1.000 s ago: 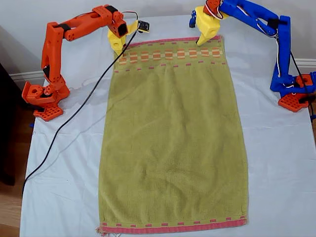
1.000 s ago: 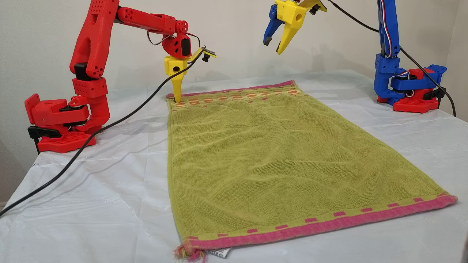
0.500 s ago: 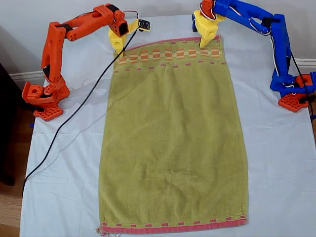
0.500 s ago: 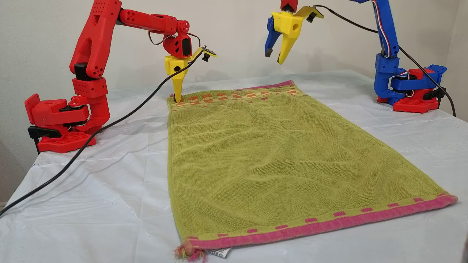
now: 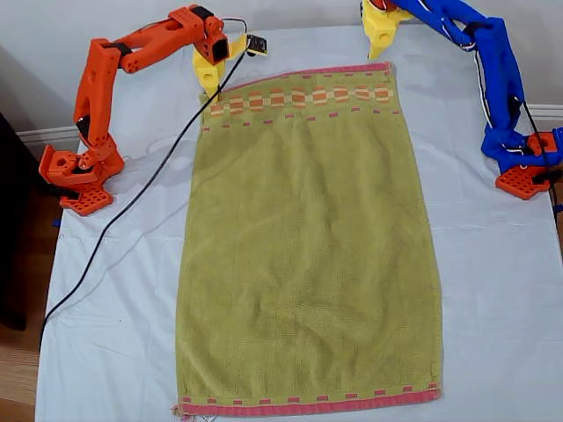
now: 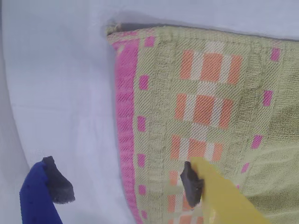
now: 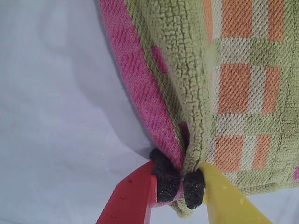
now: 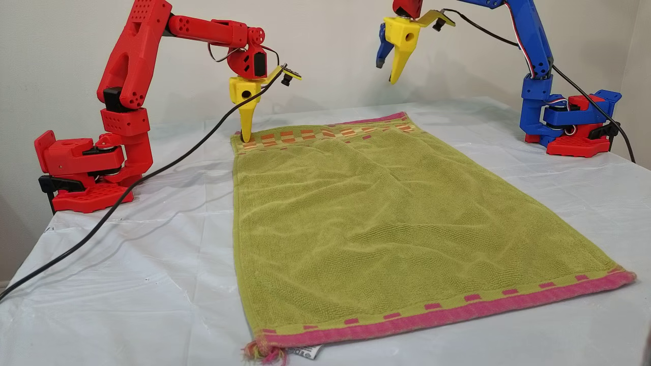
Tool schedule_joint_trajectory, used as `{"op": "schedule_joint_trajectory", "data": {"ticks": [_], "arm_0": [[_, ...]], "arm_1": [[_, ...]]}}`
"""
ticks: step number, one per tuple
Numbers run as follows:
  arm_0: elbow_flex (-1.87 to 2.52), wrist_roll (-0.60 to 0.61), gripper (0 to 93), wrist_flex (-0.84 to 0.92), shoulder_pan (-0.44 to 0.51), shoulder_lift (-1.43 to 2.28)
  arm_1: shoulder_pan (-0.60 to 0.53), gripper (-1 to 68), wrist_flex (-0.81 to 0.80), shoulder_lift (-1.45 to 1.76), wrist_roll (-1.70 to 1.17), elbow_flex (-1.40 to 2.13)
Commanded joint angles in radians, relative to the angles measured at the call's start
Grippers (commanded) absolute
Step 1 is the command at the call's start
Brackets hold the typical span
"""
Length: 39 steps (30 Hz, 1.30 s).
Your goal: Fold the towel.
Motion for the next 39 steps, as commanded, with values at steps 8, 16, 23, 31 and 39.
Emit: {"op": "schedule_joint_trajectory", "data": {"ticks": [8,16,23,31,39], "arm_0": [[-0.097,0.000,0.1,0.055,-0.031,0.038],[-0.120,0.009,0.1,0.072,-0.026,0.032],[-0.115,0.021,0.1,0.072,-0.025,0.028],[-0.140,0.025,0.1,0.069,-0.014,0.015],[-0.158,0.025,0.1,0.075,0.005,0.009]], "arm_1": [[0.011,45.9,0.003,-0.114,0.143,-0.071],[0.005,44.7,0.003,-0.276,0.114,-0.232],[0.015,44.3,0.003,-0.336,0.077,-0.330],[0.034,44.1,0.003,-0.362,0.006,-0.298],[0.080,44.1,0.003,-0.336,-0.037,-0.212]]}}
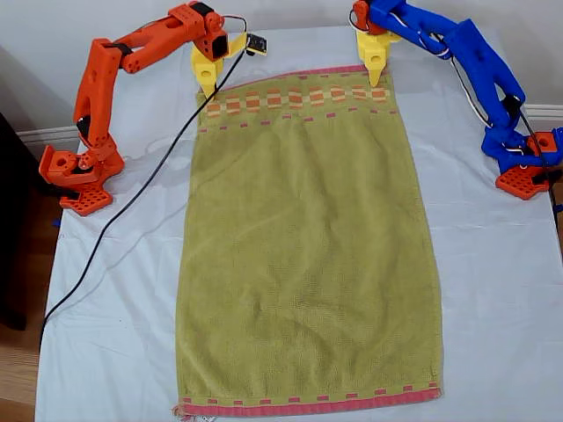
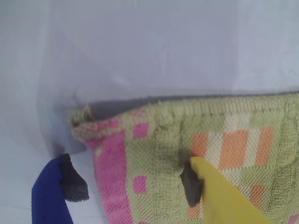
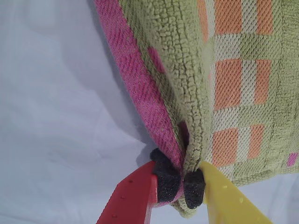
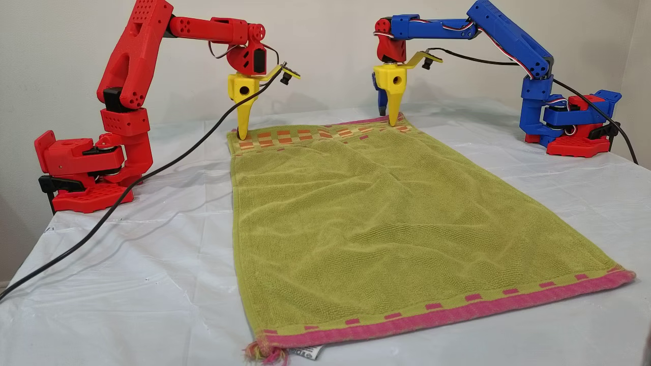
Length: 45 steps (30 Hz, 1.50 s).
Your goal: Fold the towel.
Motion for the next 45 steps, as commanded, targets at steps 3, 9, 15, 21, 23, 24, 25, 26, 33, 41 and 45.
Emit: {"op": "schedule_joint_trajectory", "data": {"ticks": [3,9,15,21,23,24,25,26,33,41,45], "arm_0": [[-0.083,-0.006,0.1,-0.006,0.008,0.031],[-0.086,0.000,0.1,-0.006,0.012,0.025],[-0.098,0.005,0.1,-0.005,0.012,0.025],[-0.100,0.000,0.1,-0.005,0.015,0.018],[-0.101,-0.002,0.1,-0.006,0.015,0.017],[-0.101,-0.003,0.1,-0.006,0.015,0.017],[-0.103,-0.003,0.1,-0.008,0.015,0.017],[-0.103,-0.005,0.1,-0.009,0.017,0.015],[-0.107,-0.006,0.1,-0.008,0.018,0.015],[-0.144,0.018,0.1,0.037,0.026,0.037],[-0.511,0.060,0.1,0.291,0.066,-0.120]], "arm_1": [[0.006,44.1,0.009,0.092,0.000,0.021],[0.000,44.0,0.009,0.081,0.028,0.012],[0.003,44.0,0.009,0.080,0.048,0.029],[0.012,34.4,0.009,0.091,0.052,0.040],[0.015,8.9,0.009,0.091,0.063,0.046],[0.015,8.1,0.009,0.091,0.069,0.049],[0.015,7.5,0.009,0.087,0.072,0.048],[0.015,6.9,0.009,0.083,0.075,0.046],[0.008,0.5,0.009,0.069,0.071,0.038],[-0.012,0.4,0.009,0.075,0.060,0.015],[-0.060,0.5,0.009,0.130,0.069,-0.103]]}}
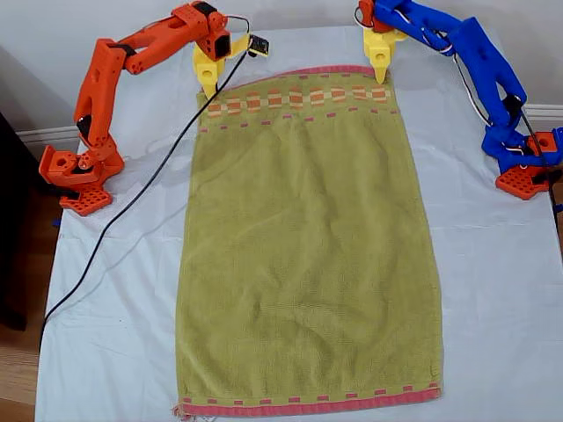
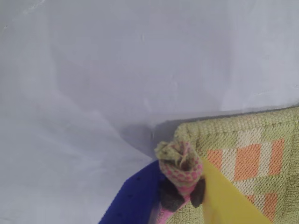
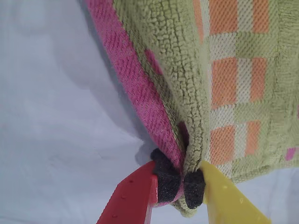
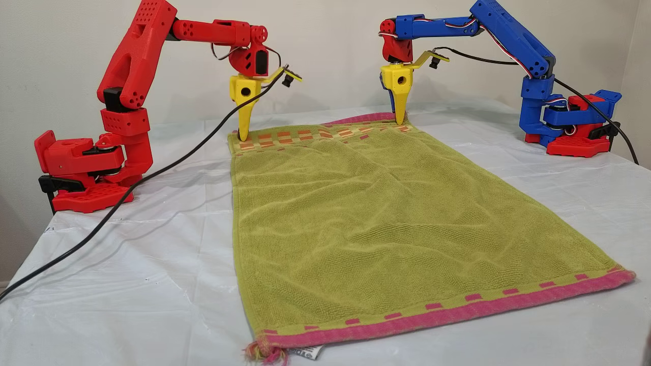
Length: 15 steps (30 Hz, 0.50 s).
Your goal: Fold the towel.
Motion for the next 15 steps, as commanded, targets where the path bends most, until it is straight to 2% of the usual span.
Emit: {"op": "schedule_joint_trajectory", "data": {"ticks": [1,15], "arm_0": [[-0.365,0.032,0.1,0.164,0.035,-0.029],[0.060,0.018,0.1,0.164,0.138,0.538]], "arm_1": [[-0.055,0.4,0.014,0.135,0.008,-0.152],[-0.173,0.1,0.015,0.657,0.087,0.196]]}}
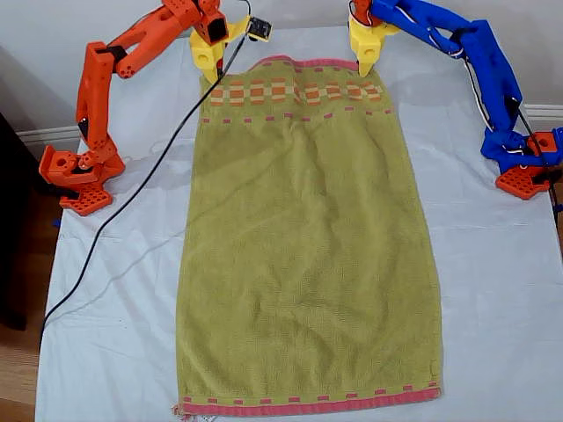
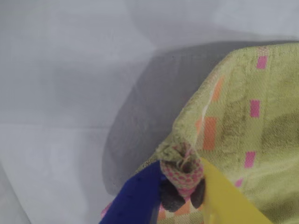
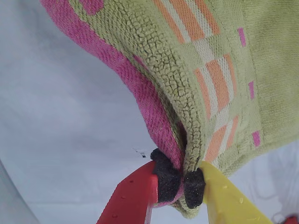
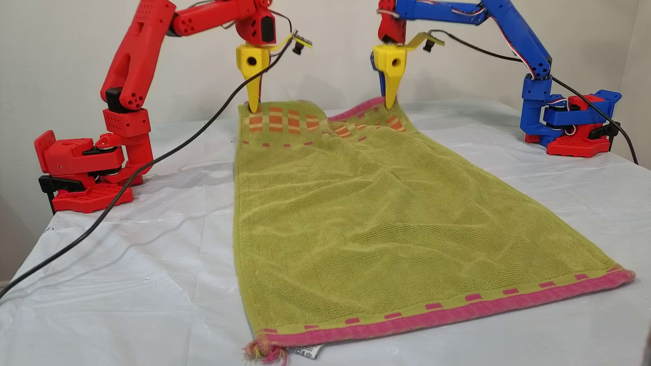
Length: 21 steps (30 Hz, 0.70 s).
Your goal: Fold the towel.
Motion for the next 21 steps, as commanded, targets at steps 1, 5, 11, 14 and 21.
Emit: {"op": "schedule_joint_trajectory", "data": {"ticks": [1,5,11,14,21], "arm_0": [[0.123,-0.006,0.1,0.017,0.034,0.307],[0.287,-0.008,0.1,0.017,0.049,0.499],[0.413,0.003,0.1,0.017,0.121,0.695],[0.474,0.018,0.1,0.017,0.149,0.775],[0.522,0.028,0.1,0.017,0.212,0.847]], "arm_1": [[-0.028,0.1,-0.002,0.350,0.018,0.075],[-0.060,0.1,-0.002,0.485,0.044,0.152],[-0.123,0.1,-0.002,0.612,0.075,0.285],[-0.132,0.1,-0.002,0.681,0.083,0.345],[-0.204,0.1,-0.002,0.853,0.138,0.512]]}}
